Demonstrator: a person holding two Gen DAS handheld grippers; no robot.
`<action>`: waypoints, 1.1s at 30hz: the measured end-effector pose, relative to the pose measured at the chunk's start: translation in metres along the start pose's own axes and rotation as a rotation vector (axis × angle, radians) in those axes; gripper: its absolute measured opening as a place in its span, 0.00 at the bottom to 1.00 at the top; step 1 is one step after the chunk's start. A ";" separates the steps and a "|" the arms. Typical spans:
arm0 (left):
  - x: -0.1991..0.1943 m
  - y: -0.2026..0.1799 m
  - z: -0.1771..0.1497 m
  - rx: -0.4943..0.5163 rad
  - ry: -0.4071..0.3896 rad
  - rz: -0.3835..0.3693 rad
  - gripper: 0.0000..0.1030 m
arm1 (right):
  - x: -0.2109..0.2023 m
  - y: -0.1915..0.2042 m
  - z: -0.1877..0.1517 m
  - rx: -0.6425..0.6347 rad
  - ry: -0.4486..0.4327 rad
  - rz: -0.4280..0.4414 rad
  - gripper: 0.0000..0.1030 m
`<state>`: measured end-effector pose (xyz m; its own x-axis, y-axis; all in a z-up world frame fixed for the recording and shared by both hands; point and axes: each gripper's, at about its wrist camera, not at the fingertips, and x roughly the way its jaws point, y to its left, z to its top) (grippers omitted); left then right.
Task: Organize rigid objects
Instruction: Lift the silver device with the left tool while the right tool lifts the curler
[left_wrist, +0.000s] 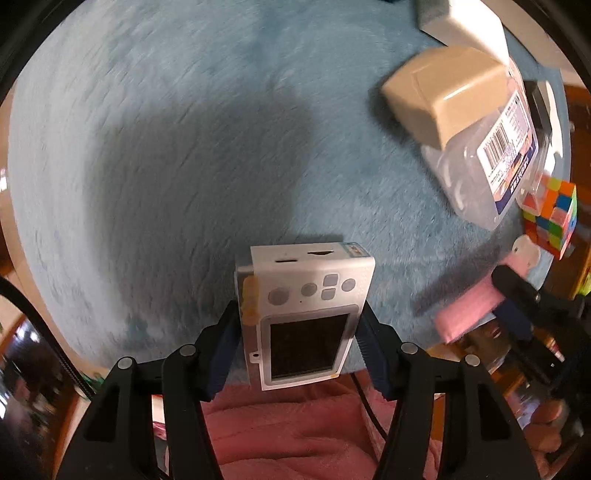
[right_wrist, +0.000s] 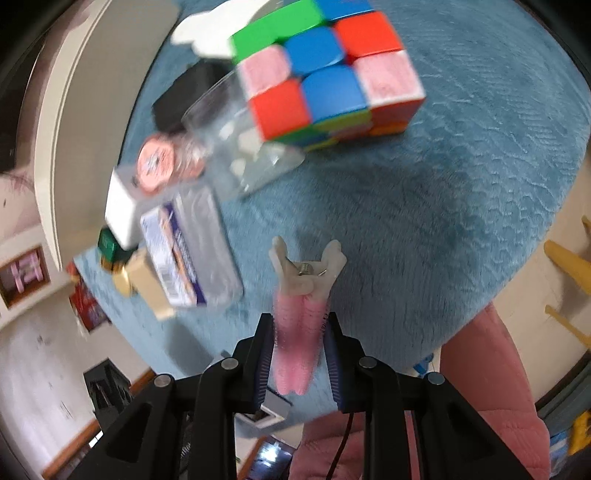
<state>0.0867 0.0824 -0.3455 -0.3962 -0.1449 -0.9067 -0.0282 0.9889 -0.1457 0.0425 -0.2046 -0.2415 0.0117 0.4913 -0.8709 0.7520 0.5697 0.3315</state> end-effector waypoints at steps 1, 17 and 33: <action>0.002 0.007 -0.004 -0.020 -0.005 -0.008 0.62 | 0.000 0.001 -0.003 -0.011 0.018 0.005 0.26; 0.012 0.121 -0.117 -0.272 -0.206 -0.141 0.62 | -0.026 0.080 -0.057 -0.398 0.030 -0.046 0.26; -0.052 0.215 -0.138 -0.208 -0.531 -0.109 0.62 | -0.074 0.170 -0.093 -0.578 -0.255 0.047 0.26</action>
<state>-0.0253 0.3070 -0.2749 0.1319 -0.1894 -0.9730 -0.2440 0.9452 -0.2171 0.1083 -0.0829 -0.0874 0.2461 0.3928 -0.8861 0.2705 0.8500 0.4520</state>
